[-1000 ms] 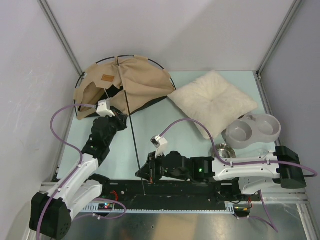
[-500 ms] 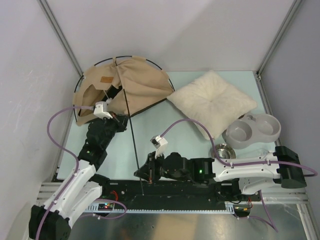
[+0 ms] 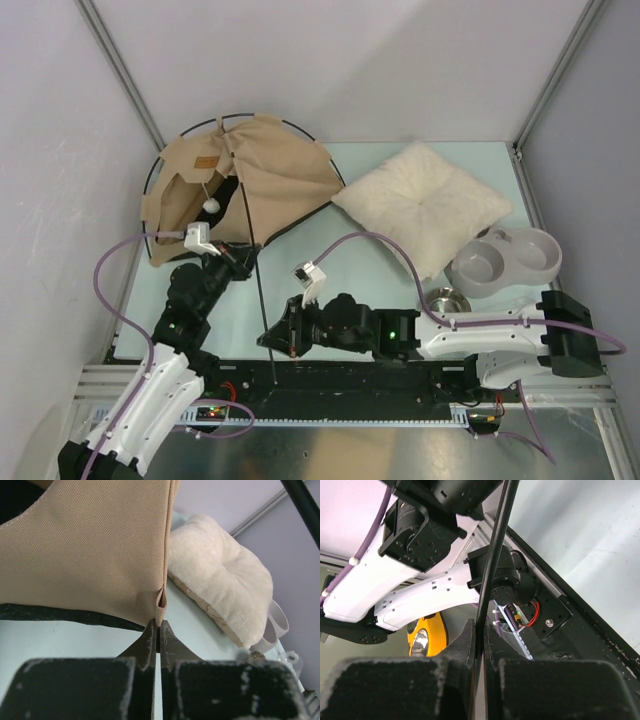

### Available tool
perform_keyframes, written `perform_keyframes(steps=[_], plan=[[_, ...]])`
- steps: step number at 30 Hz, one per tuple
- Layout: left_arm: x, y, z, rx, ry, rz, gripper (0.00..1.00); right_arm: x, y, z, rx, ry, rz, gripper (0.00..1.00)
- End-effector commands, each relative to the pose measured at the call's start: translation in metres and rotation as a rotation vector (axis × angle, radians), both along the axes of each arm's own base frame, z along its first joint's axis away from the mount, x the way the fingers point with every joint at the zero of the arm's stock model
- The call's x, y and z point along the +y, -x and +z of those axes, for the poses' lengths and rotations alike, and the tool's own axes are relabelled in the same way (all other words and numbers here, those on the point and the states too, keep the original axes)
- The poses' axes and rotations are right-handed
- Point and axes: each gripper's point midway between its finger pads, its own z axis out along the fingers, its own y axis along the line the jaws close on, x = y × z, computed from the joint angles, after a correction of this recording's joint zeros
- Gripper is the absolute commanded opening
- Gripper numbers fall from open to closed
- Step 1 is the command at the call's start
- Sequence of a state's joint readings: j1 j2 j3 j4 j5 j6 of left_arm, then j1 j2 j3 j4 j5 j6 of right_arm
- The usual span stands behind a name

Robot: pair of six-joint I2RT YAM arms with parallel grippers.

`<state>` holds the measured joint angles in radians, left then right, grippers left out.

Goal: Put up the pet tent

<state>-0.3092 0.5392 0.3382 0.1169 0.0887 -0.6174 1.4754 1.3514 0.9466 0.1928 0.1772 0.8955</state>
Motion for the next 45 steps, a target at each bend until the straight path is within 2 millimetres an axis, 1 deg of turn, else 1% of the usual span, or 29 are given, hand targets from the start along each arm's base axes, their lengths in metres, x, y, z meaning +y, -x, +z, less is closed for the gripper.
perform_keyframes(steps=[1, 6, 9, 16, 22, 27, 31, 36, 41, 45], plan=[[-0.018, 0.024, -0.030, 0.092, 0.029, -0.114, 0.00, 0.013, -0.035, 0.050, -0.066, -0.133, -0.065, 0.00], [-0.017, 0.034, -0.038, 0.089, 0.042, -0.117, 0.00, 0.016, -0.060, 0.046, -0.091, -0.122, -0.087, 0.00], [-0.017, 0.040, -0.043, 0.106, 0.046, -0.122, 0.00, 0.015, -0.081, 0.050, -0.118, -0.127, -0.111, 0.00], [-0.018, 0.049, -0.051, 0.139, 0.059, -0.130, 0.00, 0.011, -0.121, 0.070, -0.178, -0.180, -0.132, 0.00], [-0.023, 0.055, -0.059, 0.172, 0.088, -0.159, 0.00, 0.006, -0.147, 0.095, -0.222, -0.254, -0.134, 0.00], [-0.029, 0.062, -0.059, 0.187, 0.114, -0.204, 0.00, 0.005, -0.168, 0.111, -0.254, -0.281, -0.149, 0.00], [-0.035, 0.070, -0.063, 0.214, 0.148, -0.241, 0.00, 0.007, -0.181, 0.119, -0.278, -0.289, -0.151, 0.00], [-0.040, 0.078, -0.068, 0.252, 0.197, -0.268, 0.00, 0.013, -0.190, 0.117, -0.278, -0.289, -0.145, 0.00], [-0.041, 0.081, -0.062, 0.260, 0.228, -0.277, 0.00, 0.023, -0.194, 0.111, -0.259, -0.283, -0.135, 0.00], [-0.041, 0.082, -0.055, 0.276, 0.235, -0.269, 0.00, 0.031, -0.191, 0.108, -0.221, -0.299, -0.120, 0.00]])
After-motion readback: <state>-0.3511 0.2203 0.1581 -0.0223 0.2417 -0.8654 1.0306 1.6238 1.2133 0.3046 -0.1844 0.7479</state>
